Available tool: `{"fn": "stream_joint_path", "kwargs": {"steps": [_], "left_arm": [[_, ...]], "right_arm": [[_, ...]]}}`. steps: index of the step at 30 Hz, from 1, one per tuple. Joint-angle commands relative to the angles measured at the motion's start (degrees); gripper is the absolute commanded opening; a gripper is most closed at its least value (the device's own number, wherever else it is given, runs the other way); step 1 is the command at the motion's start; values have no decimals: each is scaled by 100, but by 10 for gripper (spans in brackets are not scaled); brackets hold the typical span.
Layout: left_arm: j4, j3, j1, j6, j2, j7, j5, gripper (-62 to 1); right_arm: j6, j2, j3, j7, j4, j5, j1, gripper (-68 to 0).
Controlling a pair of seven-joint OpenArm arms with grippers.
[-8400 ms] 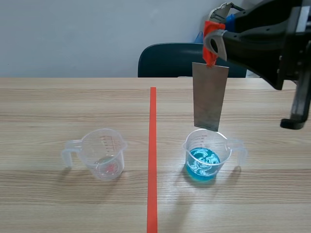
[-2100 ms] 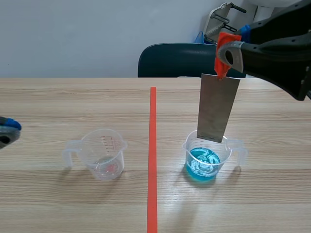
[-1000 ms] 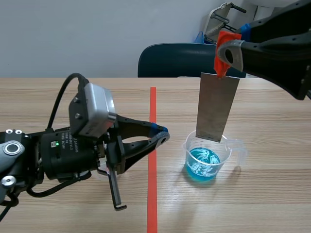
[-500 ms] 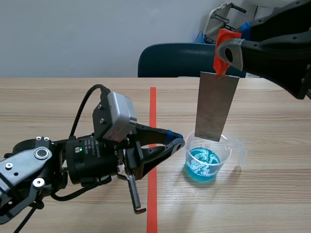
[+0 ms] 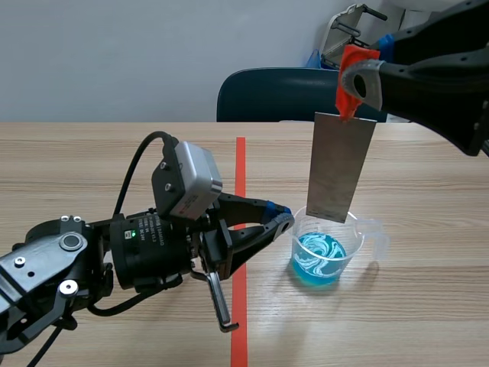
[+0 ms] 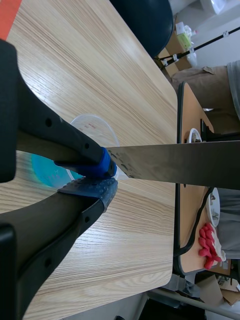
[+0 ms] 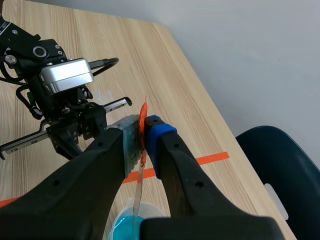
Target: Do the redox reaction experiment
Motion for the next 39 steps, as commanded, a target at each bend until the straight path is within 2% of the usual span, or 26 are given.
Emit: {"fn": "stream_joint_path", "kwargs": {"steps": [1, 4, 6, 10, 12, 21, 26, 36, 39], "left_arm": [[125, 26, -28, -9, 42, -81, -81, -591], [125, 26, -28, -9, 11, -85, -81, -561], [125, 26, -28, -9, 11, -103, -79, -478], [125, 26, -28, -13, 11, -302, -79, -127], [125, 26, -31, -31, 11, -354, -98, 14], [127, 24, 13, -31, -146, -391, -127, 14], [258, -37, 236, -9, -503, -448, -125, 14], [828, -732, 866, -11, -1272, -1064, -136, 14], [973, -951, 1091, -17, -1502, -1281, -323, 14]], "right_arm": [[-42, -22, 72, 107, 28, 70, 114, -666], [-42, -22, 72, 107, 28, 70, 114, -666], [-42, -22, 72, 107, 28, 70, 114, -666], [-42, -22, 72, 111, 28, 70, 114, -666], [-42, -22, 72, 118, 28, 70, 114, -666], [-42, -22, 72, 131, 28, 70, 114, -666], [-42, -22, 72, 131, 28, 70, 114, -666], [-42, -22, 72, 149, 28, 70, 114, -666], [-42, -22, 72, 151, 28, 70, 114, -666]]}}
